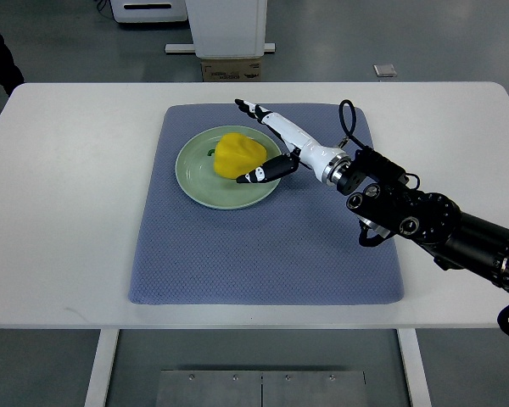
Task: Place yellow pepper on plate with right hand
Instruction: 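Open the right hand fingers and withdraw the hand from the pepper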
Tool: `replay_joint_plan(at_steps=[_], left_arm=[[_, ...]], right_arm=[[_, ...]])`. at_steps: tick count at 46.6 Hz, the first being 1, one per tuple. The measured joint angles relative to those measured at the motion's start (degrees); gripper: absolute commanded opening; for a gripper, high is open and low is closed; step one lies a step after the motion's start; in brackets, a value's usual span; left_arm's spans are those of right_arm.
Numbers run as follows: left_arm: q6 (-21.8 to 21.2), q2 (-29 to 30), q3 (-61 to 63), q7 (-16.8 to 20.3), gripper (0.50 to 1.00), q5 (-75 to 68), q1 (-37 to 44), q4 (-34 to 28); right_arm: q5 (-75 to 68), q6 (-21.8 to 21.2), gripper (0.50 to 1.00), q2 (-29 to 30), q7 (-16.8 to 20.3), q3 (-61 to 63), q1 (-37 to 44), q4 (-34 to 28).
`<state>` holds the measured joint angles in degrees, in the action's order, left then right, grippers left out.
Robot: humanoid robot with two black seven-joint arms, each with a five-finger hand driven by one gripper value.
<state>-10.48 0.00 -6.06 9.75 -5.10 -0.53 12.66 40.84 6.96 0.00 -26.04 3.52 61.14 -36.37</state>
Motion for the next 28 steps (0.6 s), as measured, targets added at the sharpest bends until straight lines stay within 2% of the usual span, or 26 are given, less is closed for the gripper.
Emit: replay_joint_plan(at_steps=[16,23,28], left_arm=[[0.00,0.00,0.00,0.01,1.000,0.00,-0.01,0.00],[0.00,0.00,0.00,0.01,1.000,0.00,0.00,0.00],[0.00,0.00,0.00,0.01,1.000,0.00,-0.02,0.00]], right_arm=[[-8.07,-0.02,1.000,-0.18,-0.08,6.73,-1.06,-0.14],[-15.03,0.04,1.000,-3.49,-0.10,7.57,-1.56,0.29],[-17.60,0.16,1.000,-5.10,0.08,12.44,-3.50,0.67]])
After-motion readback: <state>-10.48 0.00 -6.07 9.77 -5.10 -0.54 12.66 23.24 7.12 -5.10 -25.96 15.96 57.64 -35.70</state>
